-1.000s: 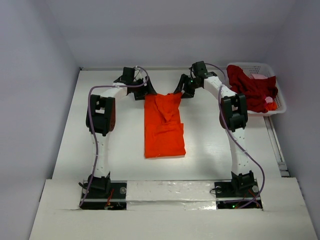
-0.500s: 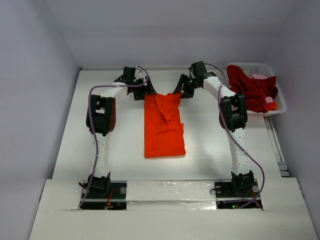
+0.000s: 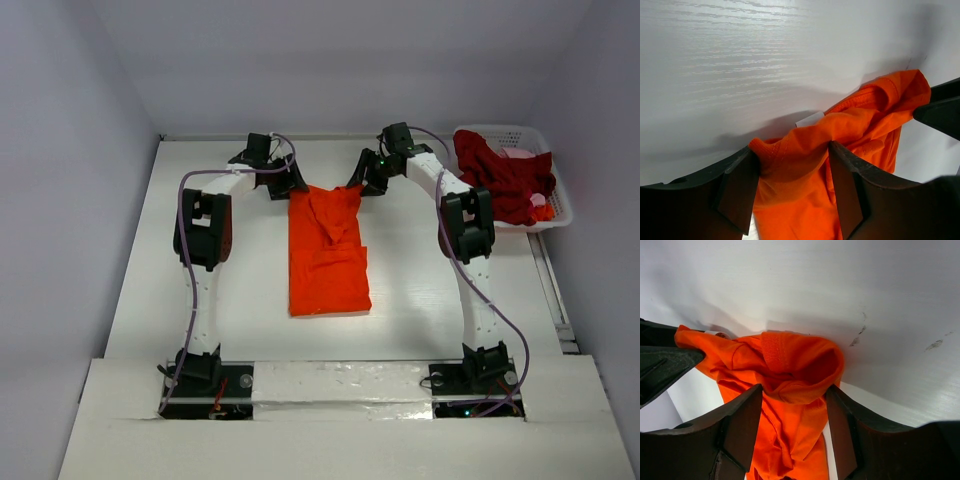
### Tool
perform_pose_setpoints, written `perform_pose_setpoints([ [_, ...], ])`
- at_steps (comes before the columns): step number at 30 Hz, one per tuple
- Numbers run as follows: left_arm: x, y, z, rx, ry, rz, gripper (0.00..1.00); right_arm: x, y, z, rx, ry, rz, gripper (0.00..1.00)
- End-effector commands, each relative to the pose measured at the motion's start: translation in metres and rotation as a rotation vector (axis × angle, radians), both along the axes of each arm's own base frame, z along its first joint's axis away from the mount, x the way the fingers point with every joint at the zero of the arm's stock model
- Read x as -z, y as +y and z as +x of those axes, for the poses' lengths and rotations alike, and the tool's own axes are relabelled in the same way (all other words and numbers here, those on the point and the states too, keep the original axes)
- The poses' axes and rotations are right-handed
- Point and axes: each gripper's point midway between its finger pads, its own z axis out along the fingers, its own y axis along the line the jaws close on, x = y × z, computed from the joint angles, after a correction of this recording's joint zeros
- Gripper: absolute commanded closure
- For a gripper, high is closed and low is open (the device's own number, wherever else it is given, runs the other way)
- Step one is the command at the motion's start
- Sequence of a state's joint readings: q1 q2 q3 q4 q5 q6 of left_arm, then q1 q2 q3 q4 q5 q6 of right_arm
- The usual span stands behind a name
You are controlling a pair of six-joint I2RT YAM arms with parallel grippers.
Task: Fold and stack the t-shirts
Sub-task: Grab one side of the 2/3 rectangular tshirt with both arms
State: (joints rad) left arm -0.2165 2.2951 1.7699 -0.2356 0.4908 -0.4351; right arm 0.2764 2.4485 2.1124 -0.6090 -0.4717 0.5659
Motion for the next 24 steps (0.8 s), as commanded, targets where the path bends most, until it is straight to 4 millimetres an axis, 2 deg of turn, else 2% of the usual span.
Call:
perform_pose_setpoints([
  [1, 0.000, 0.001, 0.001, -0.002, 0.006, 0.022, 0.46, -0.020, 0.010, 0.010, -0.016, -0.072, 0.032, 0.41],
  [3, -0.001, 0.000, 0.002, -0.003, 0.003, 0.021, 0.45, -0.020, 0.010, 0.010, -0.015, -0.072, 0.031, 0.40],
  [6, -0.002, 0.002, 0.003, -0.013, -0.002, 0.025, 0.37, -0.021, 0.010, 0.011, -0.012, -0.073, 0.030, 0.39],
  [10, -0.006, 0.006, 0.006, -0.041, -0.019, 0.045, 0.31, -0.020, 0.015, 0.008, -0.021, -0.070, 0.029, 0.39],
  [15, 0.000, 0.011, 0.008, -0.075, -0.006, 0.064, 0.31, -0.022, 0.015, 0.007, -0.021, -0.073, 0.032, 0.39],
  [18, 0.007, 0.014, 0.007, -0.094, 0.011, 0.079, 0.48, -0.024, 0.015, 0.007, -0.020, -0.077, 0.034, 0.39],
  [19, 0.009, 0.014, 0.006, -0.101, 0.018, 0.079, 0.63, -0.025, 0.015, 0.007, -0.020, -0.078, 0.035, 0.39],
  [22, 0.008, 0.016, 0.006, -0.111, 0.016, 0.086, 0.71, -0.025, 0.014, 0.007, -0.020, -0.079, 0.033, 0.39],
  [24, 0.006, 0.017, 0.006, -0.117, 0.011, 0.090, 0.71, -0.025, 0.015, 0.007, -0.019, -0.080, 0.034, 0.39],
])
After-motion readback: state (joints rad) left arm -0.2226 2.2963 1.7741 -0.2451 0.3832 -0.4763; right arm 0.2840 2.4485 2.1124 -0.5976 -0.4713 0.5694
